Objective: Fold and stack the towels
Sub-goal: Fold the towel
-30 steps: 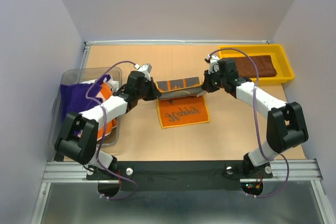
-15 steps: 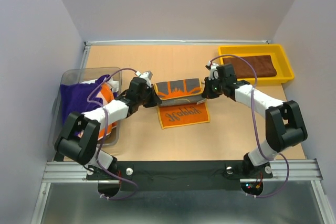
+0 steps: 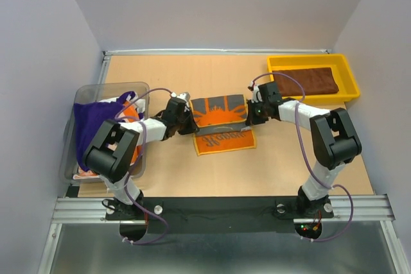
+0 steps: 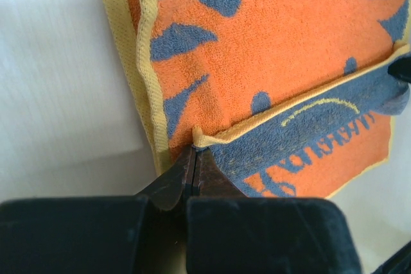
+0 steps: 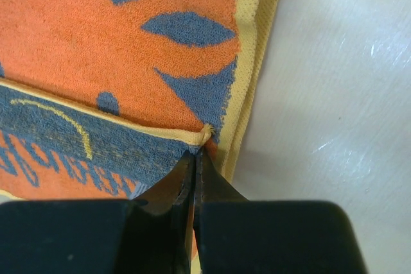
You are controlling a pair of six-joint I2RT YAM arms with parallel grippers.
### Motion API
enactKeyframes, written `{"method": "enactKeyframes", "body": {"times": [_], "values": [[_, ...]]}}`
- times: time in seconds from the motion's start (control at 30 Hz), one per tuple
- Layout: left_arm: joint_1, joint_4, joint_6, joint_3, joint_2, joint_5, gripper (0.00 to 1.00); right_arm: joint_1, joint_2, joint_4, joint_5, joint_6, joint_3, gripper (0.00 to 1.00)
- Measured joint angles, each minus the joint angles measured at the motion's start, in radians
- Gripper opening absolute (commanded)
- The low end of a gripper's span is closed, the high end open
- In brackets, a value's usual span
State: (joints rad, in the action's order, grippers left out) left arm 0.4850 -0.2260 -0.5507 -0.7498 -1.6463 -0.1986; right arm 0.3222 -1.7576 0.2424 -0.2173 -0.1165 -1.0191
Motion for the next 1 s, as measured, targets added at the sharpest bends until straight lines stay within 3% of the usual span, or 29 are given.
{"method": "enactKeyframes", "body": {"times": [0.33, 1.0], "values": [[-0.016, 0.07, 0.036, -0.131, -0.066, 0.062, 0.0, 0.0, -0.013, -0.01, 0.011, -0.005, -0.026, 0.01], [-0.016, 0.147, 0.056, -0.127, 0.148, 0.079, 0.0, 0.0, 0.177, -0.006, 0.007, -0.013, -0.026, 0.0]]}}
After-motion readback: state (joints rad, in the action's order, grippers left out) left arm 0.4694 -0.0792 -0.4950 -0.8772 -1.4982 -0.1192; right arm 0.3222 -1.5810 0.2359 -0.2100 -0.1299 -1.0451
